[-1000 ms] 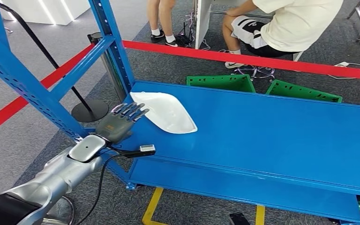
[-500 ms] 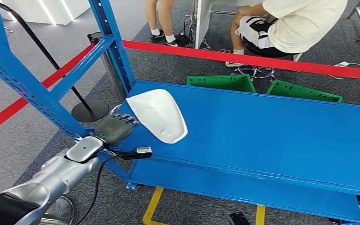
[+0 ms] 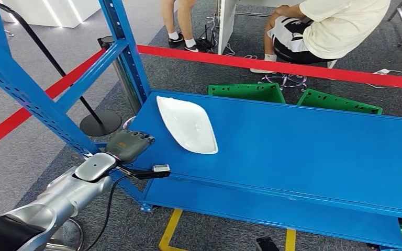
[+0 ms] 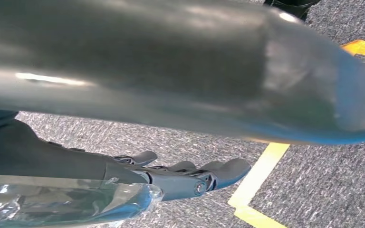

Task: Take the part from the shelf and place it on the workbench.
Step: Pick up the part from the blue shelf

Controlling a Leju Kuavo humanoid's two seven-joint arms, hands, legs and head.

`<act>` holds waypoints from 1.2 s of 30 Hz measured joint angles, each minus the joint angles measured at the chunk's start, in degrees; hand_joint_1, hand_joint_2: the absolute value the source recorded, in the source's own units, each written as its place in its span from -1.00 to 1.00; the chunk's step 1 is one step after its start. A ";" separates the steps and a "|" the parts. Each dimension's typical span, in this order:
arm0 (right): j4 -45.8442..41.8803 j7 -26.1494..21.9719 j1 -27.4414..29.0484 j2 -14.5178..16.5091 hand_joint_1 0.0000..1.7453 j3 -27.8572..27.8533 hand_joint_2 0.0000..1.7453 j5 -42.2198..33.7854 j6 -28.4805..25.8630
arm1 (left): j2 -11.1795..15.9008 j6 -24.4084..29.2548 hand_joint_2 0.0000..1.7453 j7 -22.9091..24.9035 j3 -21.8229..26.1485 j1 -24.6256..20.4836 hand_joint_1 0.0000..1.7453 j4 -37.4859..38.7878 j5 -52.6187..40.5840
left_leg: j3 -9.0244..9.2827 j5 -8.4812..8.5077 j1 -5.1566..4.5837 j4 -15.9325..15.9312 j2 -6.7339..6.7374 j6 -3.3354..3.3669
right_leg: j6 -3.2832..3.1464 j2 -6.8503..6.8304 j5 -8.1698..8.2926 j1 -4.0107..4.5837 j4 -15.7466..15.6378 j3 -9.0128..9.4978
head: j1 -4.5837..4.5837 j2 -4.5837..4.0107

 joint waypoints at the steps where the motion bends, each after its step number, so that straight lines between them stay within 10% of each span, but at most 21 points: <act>1: 0.00 0.00 0.00 0.00 -1.00 0.00 -1.00 0.00 0.00 | 0.00 0.00 1.00 0.00 -0.01 0.00 0.72 0.01 0.00 | 0.00 0.00 0.00 0.00 0.00 0.00 | 0.00 0.00 0.00 0.00 0.00 0.00 | 0.00 0.00; 32: 0.00 -0.09 -0.01 0.00 -1.00 0.00 -1.00 -0.02 0.00 | 0.00 0.00 1.00 0.00 -0.67 0.00 0.72 0.10 0.00 | 0.00 0.00 0.00 0.00 0.00 0.00 | 0.00 0.00 0.00 0.00 0.00 0.00 | 0.00 0.00; 36: 0.00 -0.05 0.02 0.00 -1.00 0.00 -1.00 0.03 0.00 | 0.08 0.14 1.00 0.66 -0.71 -0.03 -1.00 0.10 -0.72 | 0.00 0.00 0.00 0.00 0.00 0.00 | 0.00 0.00 0.00 0.00 0.00 -0.01 | 0.00 0.00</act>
